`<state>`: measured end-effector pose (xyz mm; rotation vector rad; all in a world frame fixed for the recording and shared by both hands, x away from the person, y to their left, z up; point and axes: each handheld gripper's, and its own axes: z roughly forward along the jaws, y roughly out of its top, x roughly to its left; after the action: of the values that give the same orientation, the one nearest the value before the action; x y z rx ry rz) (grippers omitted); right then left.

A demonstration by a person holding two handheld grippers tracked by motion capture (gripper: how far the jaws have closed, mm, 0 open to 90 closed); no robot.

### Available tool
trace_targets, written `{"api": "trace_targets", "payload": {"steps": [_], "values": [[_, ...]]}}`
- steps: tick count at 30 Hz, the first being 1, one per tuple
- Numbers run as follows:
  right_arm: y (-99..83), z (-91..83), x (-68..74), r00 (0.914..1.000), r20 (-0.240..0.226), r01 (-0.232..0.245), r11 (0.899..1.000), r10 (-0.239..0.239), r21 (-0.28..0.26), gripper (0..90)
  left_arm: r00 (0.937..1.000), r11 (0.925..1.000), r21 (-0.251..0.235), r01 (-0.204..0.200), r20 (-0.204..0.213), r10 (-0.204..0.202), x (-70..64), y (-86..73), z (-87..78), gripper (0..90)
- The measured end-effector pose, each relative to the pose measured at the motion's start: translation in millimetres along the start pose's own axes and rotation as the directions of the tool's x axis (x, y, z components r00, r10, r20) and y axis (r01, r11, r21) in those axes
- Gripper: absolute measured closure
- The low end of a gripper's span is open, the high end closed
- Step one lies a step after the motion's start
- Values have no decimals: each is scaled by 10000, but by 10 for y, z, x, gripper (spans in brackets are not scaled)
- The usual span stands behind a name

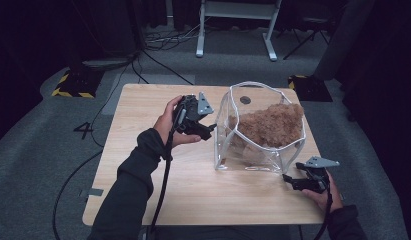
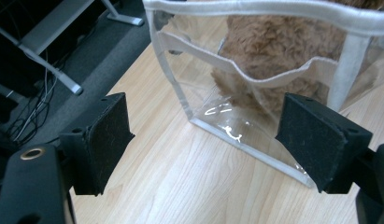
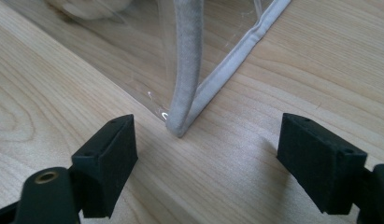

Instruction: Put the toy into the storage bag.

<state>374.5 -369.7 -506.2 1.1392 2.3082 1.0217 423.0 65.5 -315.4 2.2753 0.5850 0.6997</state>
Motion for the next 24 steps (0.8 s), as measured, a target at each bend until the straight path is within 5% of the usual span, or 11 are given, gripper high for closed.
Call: {"api": "trace_targets", "payload": {"steps": [24], "values": [[0, 0, 0, 10000, -2, 1, 10000, -1, 0, 198, 9992, 9980, 588, 237, -320, -218, 10, -331, 17, 172]]}}
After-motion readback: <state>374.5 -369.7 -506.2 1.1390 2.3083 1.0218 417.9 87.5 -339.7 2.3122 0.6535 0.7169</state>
